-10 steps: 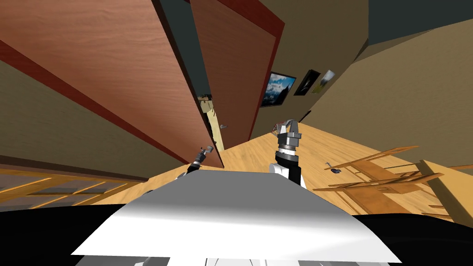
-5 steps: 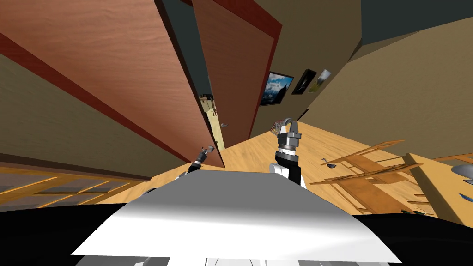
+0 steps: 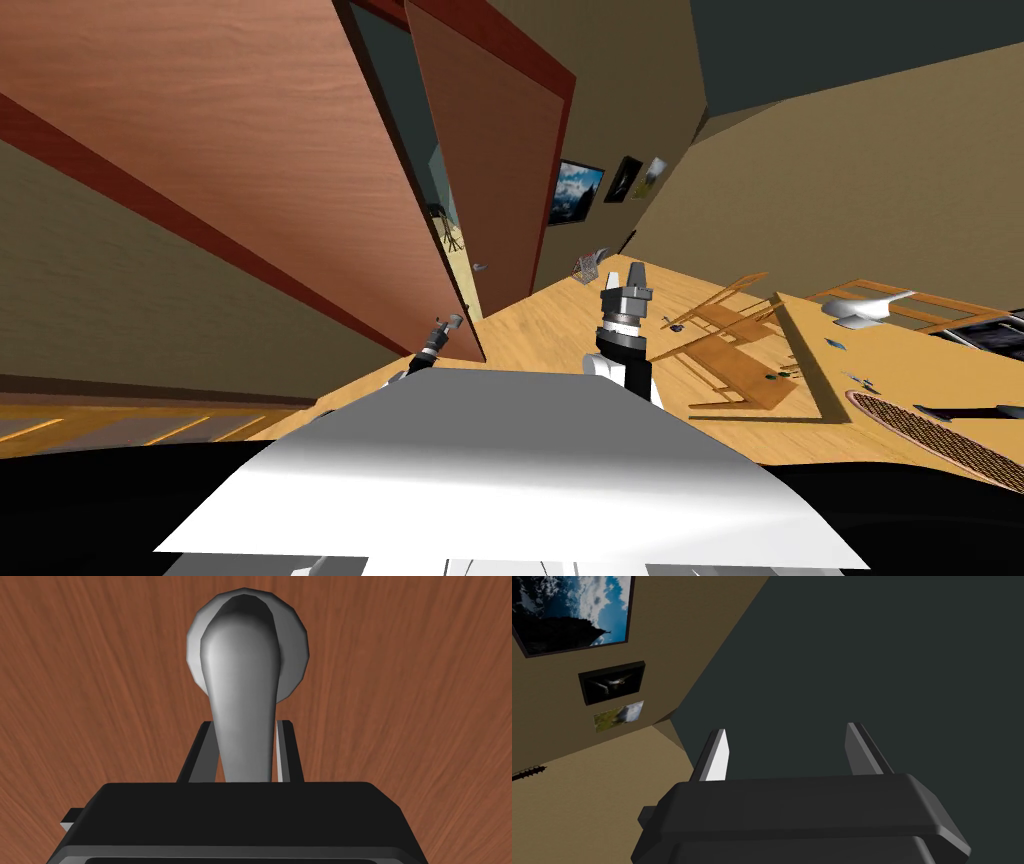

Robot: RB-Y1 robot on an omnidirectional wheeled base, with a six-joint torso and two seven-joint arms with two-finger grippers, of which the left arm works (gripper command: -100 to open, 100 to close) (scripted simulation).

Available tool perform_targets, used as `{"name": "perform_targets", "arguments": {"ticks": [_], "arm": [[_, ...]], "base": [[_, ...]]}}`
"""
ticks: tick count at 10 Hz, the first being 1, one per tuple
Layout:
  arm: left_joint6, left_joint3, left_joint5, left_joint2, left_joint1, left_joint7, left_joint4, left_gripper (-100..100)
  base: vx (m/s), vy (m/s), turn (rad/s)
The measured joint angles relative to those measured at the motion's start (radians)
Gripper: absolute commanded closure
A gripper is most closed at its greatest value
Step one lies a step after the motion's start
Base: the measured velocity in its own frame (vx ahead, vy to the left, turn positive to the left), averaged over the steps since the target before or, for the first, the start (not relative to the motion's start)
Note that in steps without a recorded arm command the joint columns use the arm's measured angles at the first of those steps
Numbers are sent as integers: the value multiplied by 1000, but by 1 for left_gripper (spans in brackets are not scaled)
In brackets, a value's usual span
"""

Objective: Pull the door open

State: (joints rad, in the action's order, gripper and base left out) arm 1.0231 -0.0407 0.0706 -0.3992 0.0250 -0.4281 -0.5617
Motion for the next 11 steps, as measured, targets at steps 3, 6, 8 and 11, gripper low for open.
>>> {"name": "perform_targets", "arguments": {"ticks": [3,6,8,11], "arm": [[-1,32,31,19,14,0,17,100],[3,51,53,33,22,-2,28,100],[17,56,52,24,9,-6,35,100],[81,67,47,-2,-14,-21,71,100]], "base": [[-206,108,-191],[-148,98,-93],[-127,1,-227],[-118,27,-164]]}}
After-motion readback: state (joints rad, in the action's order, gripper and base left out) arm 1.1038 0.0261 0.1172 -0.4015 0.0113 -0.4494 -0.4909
